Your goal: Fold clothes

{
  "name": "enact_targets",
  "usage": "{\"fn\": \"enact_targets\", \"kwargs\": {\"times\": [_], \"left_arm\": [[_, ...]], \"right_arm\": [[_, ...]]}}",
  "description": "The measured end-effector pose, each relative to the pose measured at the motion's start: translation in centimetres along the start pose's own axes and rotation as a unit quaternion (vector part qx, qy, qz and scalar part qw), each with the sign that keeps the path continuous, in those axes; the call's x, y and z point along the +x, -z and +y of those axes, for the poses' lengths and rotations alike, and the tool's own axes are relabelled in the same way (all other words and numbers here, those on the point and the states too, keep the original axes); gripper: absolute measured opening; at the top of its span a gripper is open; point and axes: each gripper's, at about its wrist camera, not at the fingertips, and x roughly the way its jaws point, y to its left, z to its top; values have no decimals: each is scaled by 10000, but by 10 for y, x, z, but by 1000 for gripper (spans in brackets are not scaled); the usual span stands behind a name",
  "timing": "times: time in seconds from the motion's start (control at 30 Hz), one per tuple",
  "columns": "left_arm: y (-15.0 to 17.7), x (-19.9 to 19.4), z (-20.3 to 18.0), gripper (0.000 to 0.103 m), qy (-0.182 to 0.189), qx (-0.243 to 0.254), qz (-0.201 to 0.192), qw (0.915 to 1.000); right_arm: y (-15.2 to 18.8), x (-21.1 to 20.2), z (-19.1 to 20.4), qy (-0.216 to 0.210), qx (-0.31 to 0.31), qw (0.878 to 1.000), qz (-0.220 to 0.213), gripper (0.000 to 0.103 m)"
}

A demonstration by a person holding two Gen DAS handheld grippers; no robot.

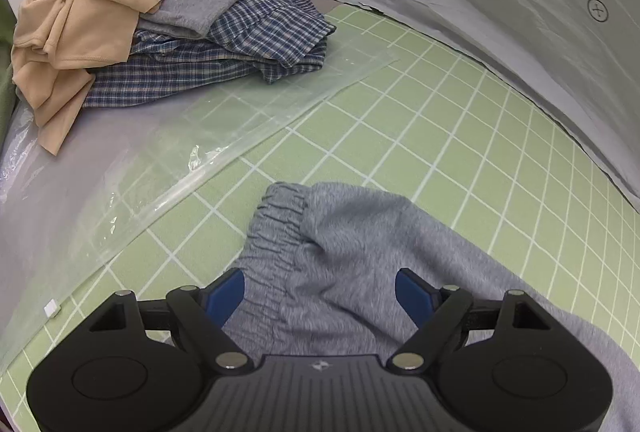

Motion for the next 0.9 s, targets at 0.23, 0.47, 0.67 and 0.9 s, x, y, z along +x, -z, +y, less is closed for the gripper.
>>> {"fn": "enact_targets", "kwargs": {"times": [0.23, 0.47, 0.67, 0.9], "left_arm": [[-19, 30, 4, 37, -310, -463, 113, 9984], [-46, 18, 21, 7, 189, -847, -306, 9958], [-79, 15, 26, 7, 256, -912, -650, 9934], [-92, 11, 20, 55, 204, -821, -744, 9936]], "right_arm": [[-5, 21, 1, -15, 38, 9997, 237, 19], [-55, -18, -18, 439, 205, 9943, -948, 2], [-131, -34, -40, 865, 425, 9775, -1878, 2], [-174, -9, -52, 989, 834, 9780, -1635, 35]]}}
